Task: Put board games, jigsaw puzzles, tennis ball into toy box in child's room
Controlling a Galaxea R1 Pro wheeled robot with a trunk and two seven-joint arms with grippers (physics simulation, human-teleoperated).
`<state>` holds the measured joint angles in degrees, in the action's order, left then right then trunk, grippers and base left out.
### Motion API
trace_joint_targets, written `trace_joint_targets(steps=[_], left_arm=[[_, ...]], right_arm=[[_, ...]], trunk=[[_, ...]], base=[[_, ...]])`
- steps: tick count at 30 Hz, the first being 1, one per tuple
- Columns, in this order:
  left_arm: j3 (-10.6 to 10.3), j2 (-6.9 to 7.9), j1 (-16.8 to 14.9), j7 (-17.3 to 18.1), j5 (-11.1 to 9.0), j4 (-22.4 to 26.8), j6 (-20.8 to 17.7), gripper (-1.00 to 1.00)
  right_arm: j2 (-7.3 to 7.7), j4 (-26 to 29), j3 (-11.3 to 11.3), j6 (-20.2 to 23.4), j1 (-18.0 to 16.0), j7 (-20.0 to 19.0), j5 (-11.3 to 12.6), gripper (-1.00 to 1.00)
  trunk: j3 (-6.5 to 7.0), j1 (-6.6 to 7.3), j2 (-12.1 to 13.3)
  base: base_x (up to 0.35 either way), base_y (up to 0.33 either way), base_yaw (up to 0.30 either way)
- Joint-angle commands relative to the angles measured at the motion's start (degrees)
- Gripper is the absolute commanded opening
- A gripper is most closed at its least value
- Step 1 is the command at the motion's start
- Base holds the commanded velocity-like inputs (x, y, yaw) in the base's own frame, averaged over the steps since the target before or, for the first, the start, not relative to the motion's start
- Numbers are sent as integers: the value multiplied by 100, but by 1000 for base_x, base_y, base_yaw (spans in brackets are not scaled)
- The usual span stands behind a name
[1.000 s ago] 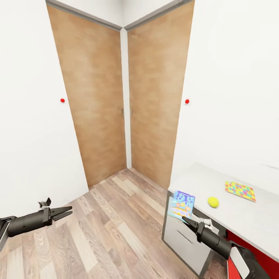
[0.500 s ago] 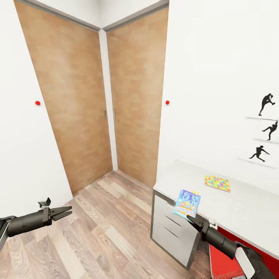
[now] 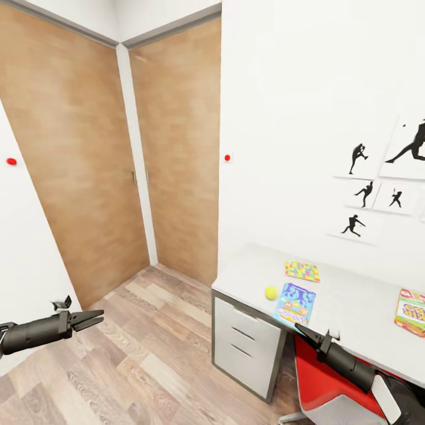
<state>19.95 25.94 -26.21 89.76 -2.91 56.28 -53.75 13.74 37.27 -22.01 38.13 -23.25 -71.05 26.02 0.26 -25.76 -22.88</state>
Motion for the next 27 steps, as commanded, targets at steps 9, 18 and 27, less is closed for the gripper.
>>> trace_joint_targets(steps=[9,18,27], left_arm=[[-13,248,8,24,-18,15,-123,100],[-25,241,9,24,-15,15,-126,100],[-31,236,10,24,-16,15,-126,100]], right_arm=[[38,-2,-43,53,-4,-133,21,-100],[43,-25,-167,49,-4,-139,18,-100],[48,-48,-178,46,-4,-136,17,-100]], trunk=[[37,-2,-4],[76,-2,-4],[115,-2,-4]], base=[[0,0,-274],[0,0,-273],[0,0,-273]])
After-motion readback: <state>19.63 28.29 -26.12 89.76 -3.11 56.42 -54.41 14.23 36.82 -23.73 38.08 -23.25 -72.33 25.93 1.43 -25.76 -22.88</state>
